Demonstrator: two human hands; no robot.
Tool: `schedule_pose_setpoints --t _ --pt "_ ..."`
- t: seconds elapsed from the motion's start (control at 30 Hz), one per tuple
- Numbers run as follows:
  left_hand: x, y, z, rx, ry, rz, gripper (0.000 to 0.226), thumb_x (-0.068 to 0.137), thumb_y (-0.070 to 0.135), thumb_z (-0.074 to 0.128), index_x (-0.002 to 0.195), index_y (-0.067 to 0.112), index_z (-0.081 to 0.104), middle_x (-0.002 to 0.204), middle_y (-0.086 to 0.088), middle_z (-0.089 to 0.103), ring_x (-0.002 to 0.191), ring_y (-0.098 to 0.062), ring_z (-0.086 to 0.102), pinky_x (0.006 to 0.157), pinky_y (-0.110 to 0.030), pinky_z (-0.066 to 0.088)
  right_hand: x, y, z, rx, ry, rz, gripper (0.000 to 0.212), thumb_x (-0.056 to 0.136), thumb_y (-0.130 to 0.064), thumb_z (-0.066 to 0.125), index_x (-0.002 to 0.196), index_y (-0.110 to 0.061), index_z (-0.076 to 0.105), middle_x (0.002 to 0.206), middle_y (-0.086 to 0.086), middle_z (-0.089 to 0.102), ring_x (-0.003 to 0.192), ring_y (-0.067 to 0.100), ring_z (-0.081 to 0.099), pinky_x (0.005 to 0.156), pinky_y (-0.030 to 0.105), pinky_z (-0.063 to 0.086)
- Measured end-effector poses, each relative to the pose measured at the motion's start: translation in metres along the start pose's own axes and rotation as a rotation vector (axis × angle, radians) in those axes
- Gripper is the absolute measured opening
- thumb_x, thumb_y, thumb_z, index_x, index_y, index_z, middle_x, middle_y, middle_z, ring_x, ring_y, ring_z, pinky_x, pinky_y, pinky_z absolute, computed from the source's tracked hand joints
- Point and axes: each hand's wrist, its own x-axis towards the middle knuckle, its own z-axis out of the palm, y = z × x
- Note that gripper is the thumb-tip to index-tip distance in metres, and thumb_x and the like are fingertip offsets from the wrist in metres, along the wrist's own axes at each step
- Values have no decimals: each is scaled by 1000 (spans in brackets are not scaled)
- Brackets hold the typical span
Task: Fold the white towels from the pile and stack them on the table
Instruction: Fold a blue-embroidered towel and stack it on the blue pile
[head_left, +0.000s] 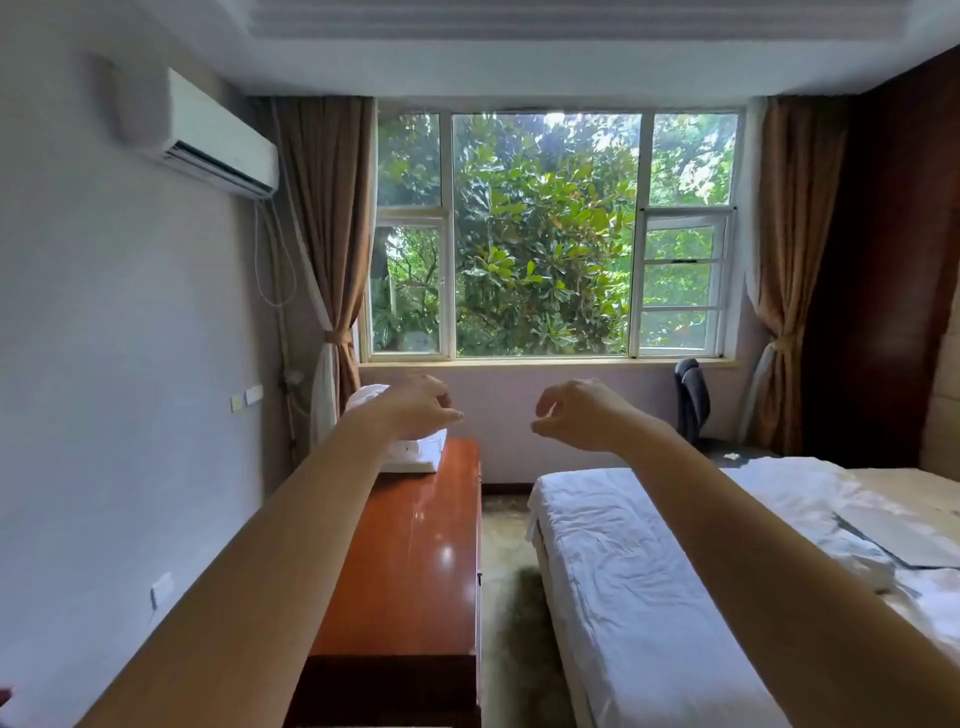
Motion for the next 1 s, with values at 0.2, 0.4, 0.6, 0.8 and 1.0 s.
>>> schedule_pose_setpoints --t 0.2,0.4,0.6,0.8,1.0 --pt "95 -16 69 -15 -34 -60 24 90 34 61 96 13 70 103 -2 65 95 -16 57 82 -29 44 85 69 50 11 -82 28 37 89 -40 62 119 -20 62 119 7 61 104 22 57 90 31 49" --pt "175 -52 106 29 -59 -126 27 90 43 55 98 25 72 108 4 65 103 -16 56 96 -40 44 196 104 101 54 -171 -71 31 89 -37 62 113 -17 65 115 6 63 99 20 58 88 32 50" --pt "246 -132 149 -96 -60 -295 27 83 43 65 97 20 67 100 5 58 96 -15 57 77 -26 44 309 111 183 52 -282 -168 29 89 -37 61 112 -21 66 115 3 62 103 21 57 89 33 50" --pt "330 -218 203 -227 -111 -453 24 87 40 62 99 21 68 102 3 63 93 -13 58 80 -27 46 410 117 261 24 -404 -215 30 90 -36 59 114 -20 64 111 3 63 99 22 58 84 32 50" --pt "416 -284 267 -327 -91 -601 24 88 35 62 103 16 67 92 7 56 91 -13 55 78 -25 41 510 146 338 -14 -514 -251 29 91 -32 56 114 -15 64 111 6 65 101 25 60 86 36 52"
